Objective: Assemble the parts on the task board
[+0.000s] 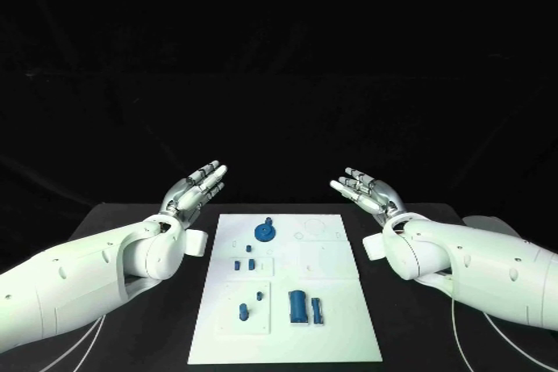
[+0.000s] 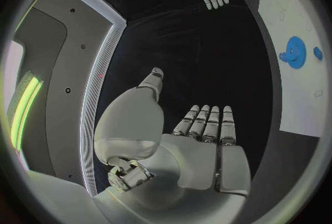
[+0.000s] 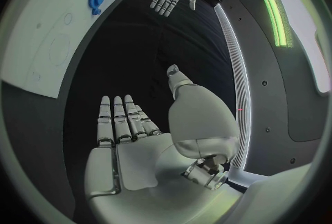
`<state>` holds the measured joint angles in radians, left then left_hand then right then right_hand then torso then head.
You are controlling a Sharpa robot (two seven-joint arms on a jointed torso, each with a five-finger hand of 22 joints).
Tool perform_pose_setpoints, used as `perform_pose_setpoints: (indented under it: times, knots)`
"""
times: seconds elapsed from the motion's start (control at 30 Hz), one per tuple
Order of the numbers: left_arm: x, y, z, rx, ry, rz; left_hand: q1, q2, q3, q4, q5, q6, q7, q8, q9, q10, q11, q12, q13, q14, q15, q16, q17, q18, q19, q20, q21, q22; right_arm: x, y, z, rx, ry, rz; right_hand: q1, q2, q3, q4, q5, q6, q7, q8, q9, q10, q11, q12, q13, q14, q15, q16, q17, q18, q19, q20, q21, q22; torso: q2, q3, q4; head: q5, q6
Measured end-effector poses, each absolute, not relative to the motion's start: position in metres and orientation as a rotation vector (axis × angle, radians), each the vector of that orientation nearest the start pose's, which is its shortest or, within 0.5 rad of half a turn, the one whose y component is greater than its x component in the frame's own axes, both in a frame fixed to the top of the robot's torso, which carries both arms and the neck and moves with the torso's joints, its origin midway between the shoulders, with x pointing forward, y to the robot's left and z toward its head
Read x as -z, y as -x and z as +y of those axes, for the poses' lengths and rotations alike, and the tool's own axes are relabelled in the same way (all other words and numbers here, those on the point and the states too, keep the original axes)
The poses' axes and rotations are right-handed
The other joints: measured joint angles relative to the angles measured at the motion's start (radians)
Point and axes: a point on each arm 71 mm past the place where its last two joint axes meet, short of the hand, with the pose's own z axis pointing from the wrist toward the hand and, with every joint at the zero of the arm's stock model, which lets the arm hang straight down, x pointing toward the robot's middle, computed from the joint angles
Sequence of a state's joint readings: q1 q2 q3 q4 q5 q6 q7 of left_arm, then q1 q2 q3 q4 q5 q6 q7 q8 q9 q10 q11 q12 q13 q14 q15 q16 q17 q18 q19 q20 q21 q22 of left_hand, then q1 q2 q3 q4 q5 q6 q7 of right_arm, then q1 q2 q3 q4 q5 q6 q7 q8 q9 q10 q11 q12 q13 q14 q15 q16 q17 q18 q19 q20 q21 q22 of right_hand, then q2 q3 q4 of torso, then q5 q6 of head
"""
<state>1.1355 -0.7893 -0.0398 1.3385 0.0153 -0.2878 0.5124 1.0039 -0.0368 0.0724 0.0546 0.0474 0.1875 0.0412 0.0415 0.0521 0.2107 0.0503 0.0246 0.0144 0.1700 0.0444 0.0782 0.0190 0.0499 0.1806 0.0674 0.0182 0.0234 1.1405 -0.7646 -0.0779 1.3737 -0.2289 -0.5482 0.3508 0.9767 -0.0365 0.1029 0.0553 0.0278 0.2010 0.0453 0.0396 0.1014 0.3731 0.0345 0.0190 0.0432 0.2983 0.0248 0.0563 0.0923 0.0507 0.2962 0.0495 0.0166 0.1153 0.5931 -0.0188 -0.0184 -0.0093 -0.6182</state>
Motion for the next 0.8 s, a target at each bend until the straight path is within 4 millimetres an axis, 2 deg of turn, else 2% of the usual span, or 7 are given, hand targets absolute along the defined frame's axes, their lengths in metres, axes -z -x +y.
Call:
perform_pose_setpoints:
  times: [0.03,0.13,0.17,0.3,0.5,0.67,0.8]
  knots:
    - [0.216,-0.508,0.238,1.485,1.143,1.299,-0.044,0.005,-0.009,-0.009,-0.007,-0.028,-0.006,-0.006,-0.007,-0.031,-0.008,-0.004,-0.002,-0.026,-0.007,-0.012,-0.003,-0.013,-0.027,-0.01,0.0,-0.003,0.228,-0.498,-0.221,-1.179,-1.0,1.414,-0.066,0.005,-0.015,-0.008,-0.005,-0.03,-0.007,-0.006,-0.015,-0.055,-0.005,-0.001,-0.007,-0.044,-0.004,-0.008,-0.014,-0.01,-0.044,-0.007,-0.003,-0.017,-0.007,0.0025,0.0025,0.002,0.004]
    - [0.217,-0.501,0.228,1.479,1.154,1.299,-0.367,0.018,-0.033,-0.028,-0.023,-0.09,-0.02,-0.02,-0.025,-0.101,-0.025,-0.011,-0.007,-0.082,-0.022,-0.038,-0.009,-0.016,-0.087,-0.033,-0.008,-0.011,0.227,-0.485,-0.205,-1.23,-1.053,1.387,-0.397,0.018,-0.049,-0.028,-0.011,-0.098,-0.022,-0.019,-0.05,-0.183,-0.017,-0.008,-0.021,-0.146,-0.012,-0.027,-0.045,-0.014,-0.145,-0.024,-0.005,-0.056,-0.023,0.0084,0.0081,0.006,0.011]
    - [0.218,-0.498,0.224,1.475,1.158,1.298,-0.469,0.021,-0.038,-0.033,-0.027,-0.106,-0.023,-0.023,-0.03,-0.119,-0.029,-0.013,-0.008,-0.097,-0.025,-0.045,-0.011,-0.029,-0.103,-0.038,-0.008,-0.013,0.227,-0.481,-0.2,-1.244,-1.07,1.376,-0.486,0.021,-0.056,-0.033,-0.014,-0.115,-0.026,-0.021,-0.058,-0.212,-0.019,-0.008,-0.024,-0.17,-0.014,-0.032,-0.053,-0.017,-0.169,-0.028,-0.008,-0.066,-0.029,0.011,0.0103,0.007,0.013]
    - [0.222,-0.485,0.208,1.444,1.182,1.295,-0.723,0.029,-0.055,-0.044,-0.035,-0.145,-0.033,-0.031,-0.04,-0.163,-0.039,-0.014,-0.01,-0.13,-0.036,-0.059,-0.015,-0.029,-0.137,-0.055,-0.01,-0.018,0.226,-0.467,-0.189,-1.271,-1.137,1.328,-0.722,0.028,-0.077,-0.046,-0.019,-0.156,-0.035,-0.027,-0.079,-0.29,-0.027,-0.012,-0.034,-0.231,-0.02,-0.041,-0.072,-0.029,-0.23,-0.039,-0.008,-0.09,-0.041,0.0158,0.0156,0.009,0.017]
    - [0.225,-0.468,0.193,1.364,1.212,1.276,-0.897,0.034,-0.061,-0.05,-0.04,-0.169,-0.039,-0.036,-0.047,-0.187,-0.049,-0.018,-0.012,-0.152,-0.041,-0.067,-0.016,-0.029,-0.161,-0.062,-0.012,-0.021,0.226,-0.462,-0.189,-1.249,-1.196,1.273,-0.881,0.034,-0.091,-0.052,-0.021,-0.18,-0.043,-0.032,-0.093,-0.341,-0.033,-0.012,-0.039,-0.271,-0.022,-0.046,-0.084,-0.029,-0.269,-0.044,-0.012,-0.106,-0.047,0.0179,0.0179,0.009,0.018]
    - [0.226,-0.463,0.19,1.302,1.224,1.256,-0.958,0.036,-0.063,-0.052,-0.04,-0.177,-0.04,-0.036,-0.049,-0.198,-0.052,-0.018,-0.013,-0.156,-0.044,-0.072,-0.017,-0.029,-0.167,-0.064,-0.012,-0.022,0.226,-0.462,-0.191,-1.234,-1.211,1.251,-0.943,0.036,-0.096,-0.055,-0.023,-0.191,-0.045,-0.034,-0.098,-0.359,-0.034,-0.012,-0.041,-0.285,-0.023,-0.05,-0.089,-0.031,-0.284,-0.048,-0.012,-0.111,-0.048,0.0186,0.0182,0.009,0.018]
    - [0.226,-0.462,0.191,1.272,1.227,1.245,-0.998,0.038,-0.067,-0.056,-0.044,-0.18,-0.043,-0.036,-0.051,-0.207,-0.05,-0.018,-0.013,-0.166,-0.044,-0.072,-0.018,-0.044,-0.177,-0.067,-0.012,-0.022,0.226,-0.462,-0.192,-1.228,-1.217,1.243,-0.971,0.036,-0.098,-0.057,-0.023,-0.194,-0.049,-0.036,-0.1,-0.368,-0.035,-0.012,-0.042,-0.293,-0.025,-0.05,-0.091,-0.044,-0.291,-0.049,-0.012,-0.114,-0.049,0.0187,0.0184,0.009,0.018]
